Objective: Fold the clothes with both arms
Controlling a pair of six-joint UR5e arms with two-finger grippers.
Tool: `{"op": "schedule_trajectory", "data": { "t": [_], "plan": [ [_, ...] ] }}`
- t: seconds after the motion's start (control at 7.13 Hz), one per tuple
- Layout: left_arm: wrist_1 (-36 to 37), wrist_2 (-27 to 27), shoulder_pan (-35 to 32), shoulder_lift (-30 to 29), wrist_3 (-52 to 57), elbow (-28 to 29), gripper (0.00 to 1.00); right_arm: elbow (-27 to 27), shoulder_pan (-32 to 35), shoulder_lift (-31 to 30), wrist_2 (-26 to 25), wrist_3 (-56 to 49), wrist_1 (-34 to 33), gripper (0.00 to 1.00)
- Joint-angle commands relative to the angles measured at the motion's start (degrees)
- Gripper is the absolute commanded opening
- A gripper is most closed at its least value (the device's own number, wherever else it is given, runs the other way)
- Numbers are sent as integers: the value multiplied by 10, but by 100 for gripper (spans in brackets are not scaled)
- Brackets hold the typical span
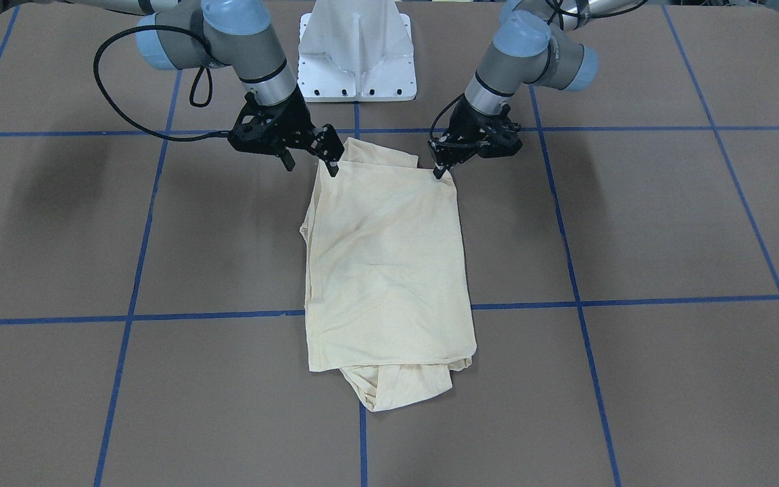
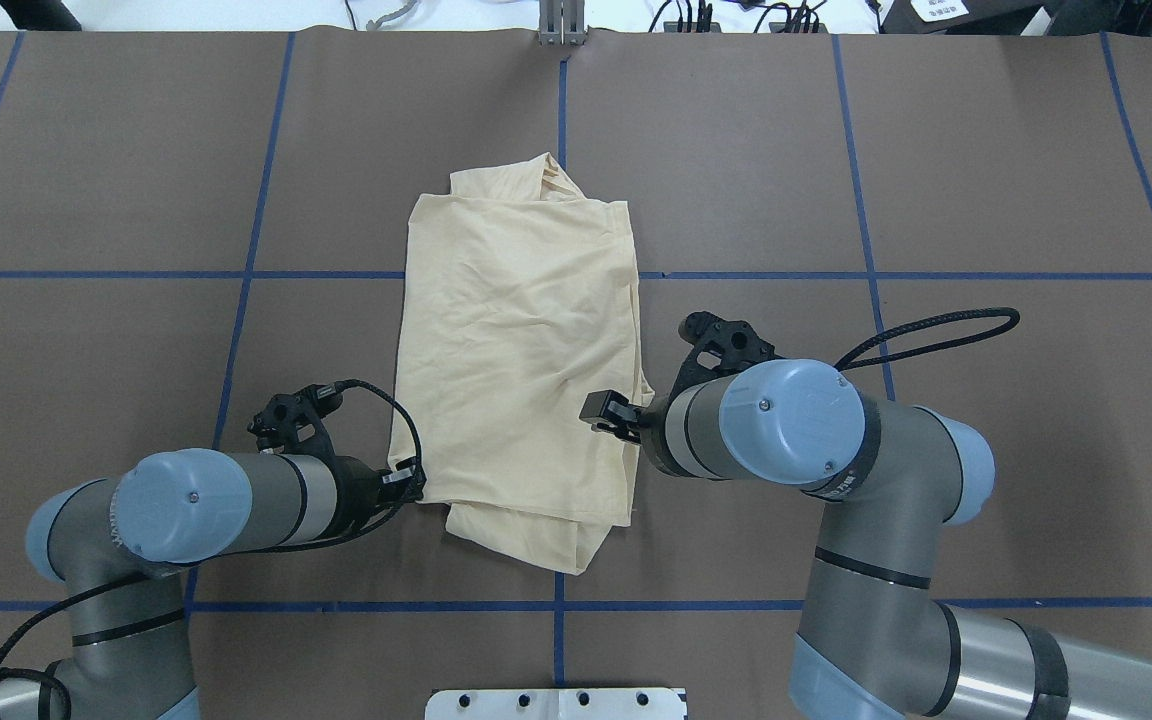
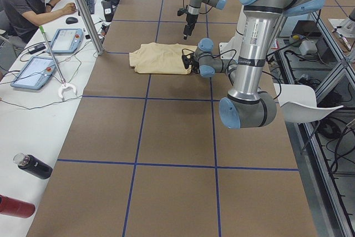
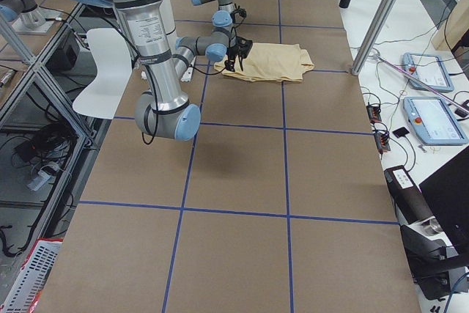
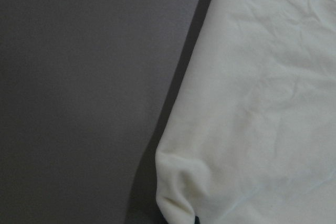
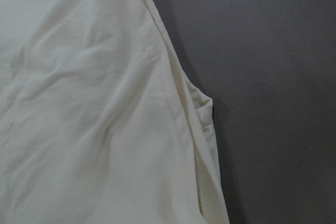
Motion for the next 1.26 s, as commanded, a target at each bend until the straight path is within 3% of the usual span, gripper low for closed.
{"op": "schedule_trajectory", "data": {
  "t": [0.0,0.28,0.7,1.12],
  "plan": [
    [0,0,-2,0,0,-1,0,-2,-11,6,-15,70,-6,100],
    [0,0,-3,0,-1,-2,0,-6,-38,49,-45,89,-99,100],
    [1,0,-3,0,-2,-2,0,-48,-68,70,-63,183,-101,100],
    [0,0,-3,0,-2,-3,0,-110,-79,111,-80,208,-99,100]
  ]
}}
